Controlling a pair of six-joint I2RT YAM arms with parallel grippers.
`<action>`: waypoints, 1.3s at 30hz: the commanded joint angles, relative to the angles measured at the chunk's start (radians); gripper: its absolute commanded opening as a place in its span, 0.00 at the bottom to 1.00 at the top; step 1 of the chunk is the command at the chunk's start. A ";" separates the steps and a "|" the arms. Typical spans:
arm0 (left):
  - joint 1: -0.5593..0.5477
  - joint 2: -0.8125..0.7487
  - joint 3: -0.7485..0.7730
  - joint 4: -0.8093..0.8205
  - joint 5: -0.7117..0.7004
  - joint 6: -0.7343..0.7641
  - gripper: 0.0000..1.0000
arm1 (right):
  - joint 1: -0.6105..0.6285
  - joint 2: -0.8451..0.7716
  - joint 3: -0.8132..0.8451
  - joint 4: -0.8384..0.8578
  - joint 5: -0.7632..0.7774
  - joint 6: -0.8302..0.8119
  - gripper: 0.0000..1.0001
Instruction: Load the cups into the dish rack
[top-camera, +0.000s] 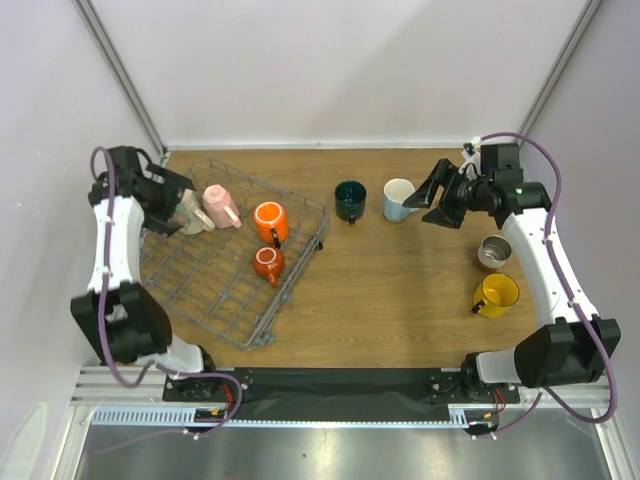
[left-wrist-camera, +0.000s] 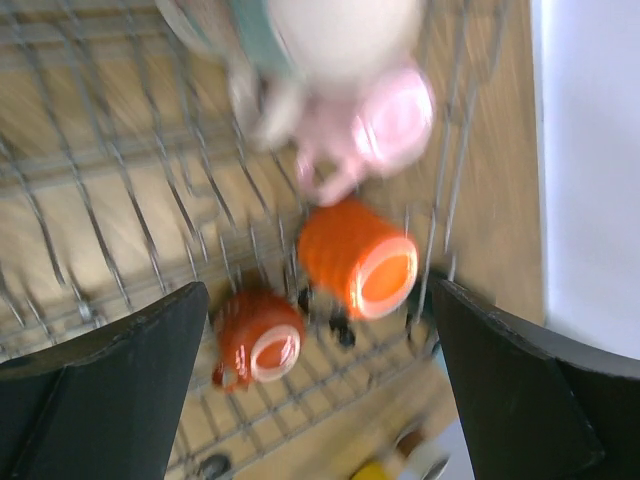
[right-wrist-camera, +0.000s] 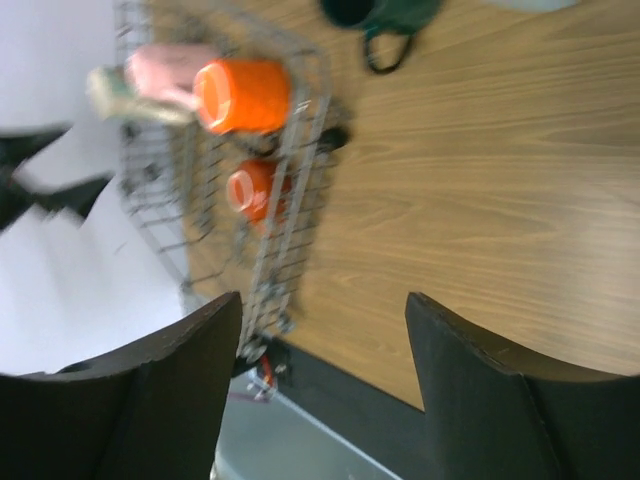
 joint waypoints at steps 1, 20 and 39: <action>-0.114 -0.168 -0.060 0.053 0.066 0.055 1.00 | -0.013 0.032 0.065 -0.026 0.219 0.030 0.72; -0.742 -0.433 -0.202 0.122 0.301 0.382 0.99 | -0.280 -0.097 -0.068 -0.413 0.635 0.097 0.55; -0.742 -0.325 -0.093 0.076 0.252 0.383 0.98 | -0.295 0.045 -0.318 -0.209 0.746 0.028 0.60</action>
